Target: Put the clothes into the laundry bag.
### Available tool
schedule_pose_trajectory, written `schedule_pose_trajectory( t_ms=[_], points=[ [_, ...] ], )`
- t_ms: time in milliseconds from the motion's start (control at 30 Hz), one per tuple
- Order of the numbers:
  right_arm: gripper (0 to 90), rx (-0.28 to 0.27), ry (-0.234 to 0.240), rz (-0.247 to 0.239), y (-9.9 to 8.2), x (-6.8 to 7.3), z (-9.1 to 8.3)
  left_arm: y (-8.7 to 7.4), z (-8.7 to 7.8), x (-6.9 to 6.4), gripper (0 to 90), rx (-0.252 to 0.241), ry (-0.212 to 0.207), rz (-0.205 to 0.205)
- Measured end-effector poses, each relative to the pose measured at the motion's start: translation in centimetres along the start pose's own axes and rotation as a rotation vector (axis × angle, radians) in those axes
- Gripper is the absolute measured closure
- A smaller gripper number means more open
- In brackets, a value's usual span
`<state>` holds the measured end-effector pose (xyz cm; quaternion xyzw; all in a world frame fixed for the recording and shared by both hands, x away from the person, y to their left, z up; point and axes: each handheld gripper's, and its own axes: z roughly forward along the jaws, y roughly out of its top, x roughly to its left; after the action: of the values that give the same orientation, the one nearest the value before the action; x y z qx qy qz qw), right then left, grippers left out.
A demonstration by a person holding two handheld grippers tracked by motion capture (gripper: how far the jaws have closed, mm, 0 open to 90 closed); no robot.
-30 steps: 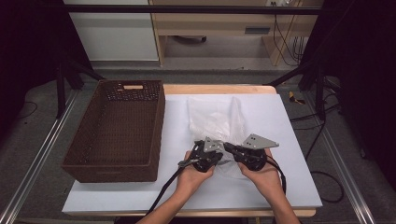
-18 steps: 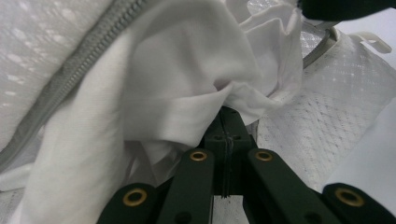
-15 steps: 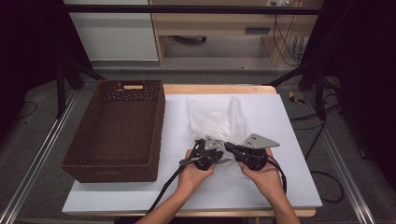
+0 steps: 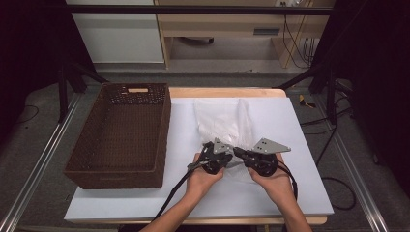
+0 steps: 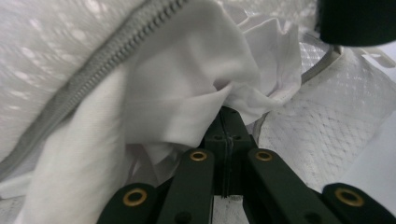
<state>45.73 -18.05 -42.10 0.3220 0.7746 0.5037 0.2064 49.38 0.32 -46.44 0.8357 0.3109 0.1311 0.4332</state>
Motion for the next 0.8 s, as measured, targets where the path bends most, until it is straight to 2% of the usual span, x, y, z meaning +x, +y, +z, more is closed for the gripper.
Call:
schedule_pose_trajectory(
  t_ms=[200, 333, 633, 800],
  points=[
    [89.4, 0.0, 0.004, -0.003, 0.0, 0.0, 0.0, 0.1, -0.3, 0.0, 90.0, -0.004, 0.011, 0.013],
    [89.4, 0.001, 0.005, -0.004, 0.1, 0.2, 0.0, 0.2, -0.3, 0.3, 90.0, -0.016, 0.005, -0.014],
    [89.5, 0.007, 0.008, -0.007, 0.0, 0.3, 0.2, 0.4, 0.3, 0.6, 90.0, -0.04, 0.02, -0.014],
    [89.5, 0.011, 0.011, -0.008, 0.0, 0.3, 0.2, 0.5, 0.8, 1.1, 90.0, -0.047, 0.017, -0.04]
  ],
)
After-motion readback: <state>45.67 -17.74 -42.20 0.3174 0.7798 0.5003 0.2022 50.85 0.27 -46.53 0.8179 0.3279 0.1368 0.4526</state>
